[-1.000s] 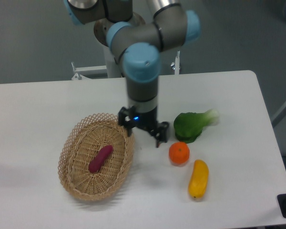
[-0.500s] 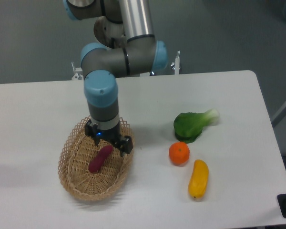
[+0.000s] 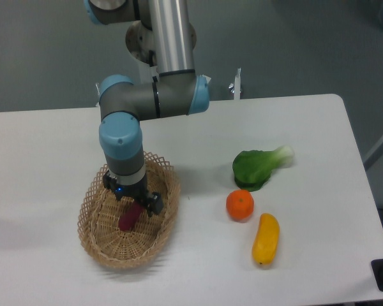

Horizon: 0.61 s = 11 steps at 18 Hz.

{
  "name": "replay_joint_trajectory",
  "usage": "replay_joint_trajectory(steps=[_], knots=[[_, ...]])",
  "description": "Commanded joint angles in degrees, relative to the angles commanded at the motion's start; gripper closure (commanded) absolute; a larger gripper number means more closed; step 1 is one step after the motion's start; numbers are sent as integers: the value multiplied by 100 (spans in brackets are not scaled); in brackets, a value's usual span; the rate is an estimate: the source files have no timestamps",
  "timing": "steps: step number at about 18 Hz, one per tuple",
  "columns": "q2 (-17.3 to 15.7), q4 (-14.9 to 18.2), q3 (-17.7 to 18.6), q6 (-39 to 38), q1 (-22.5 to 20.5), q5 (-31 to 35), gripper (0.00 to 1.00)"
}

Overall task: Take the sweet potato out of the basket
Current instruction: 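Lower the gripper into the basket and close on the sweet potato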

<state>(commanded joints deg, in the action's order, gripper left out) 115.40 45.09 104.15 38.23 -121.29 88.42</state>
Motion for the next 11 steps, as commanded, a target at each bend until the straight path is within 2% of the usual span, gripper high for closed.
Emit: replay_joint_trajectory(steps=[3, 5, 7, 8, 9, 11], knots=[[0, 0, 0, 17, 0, 9, 1], [0, 0, 0, 26, 9, 9, 24], [-26, 9, 0, 35, 0, 9, 57], [-35, 0, -9, 53, 0, 35, 69], [-35, 0, -18, 88, 0, 87, 76], [-44, 9, -26, 132, 0, 132, 85]])
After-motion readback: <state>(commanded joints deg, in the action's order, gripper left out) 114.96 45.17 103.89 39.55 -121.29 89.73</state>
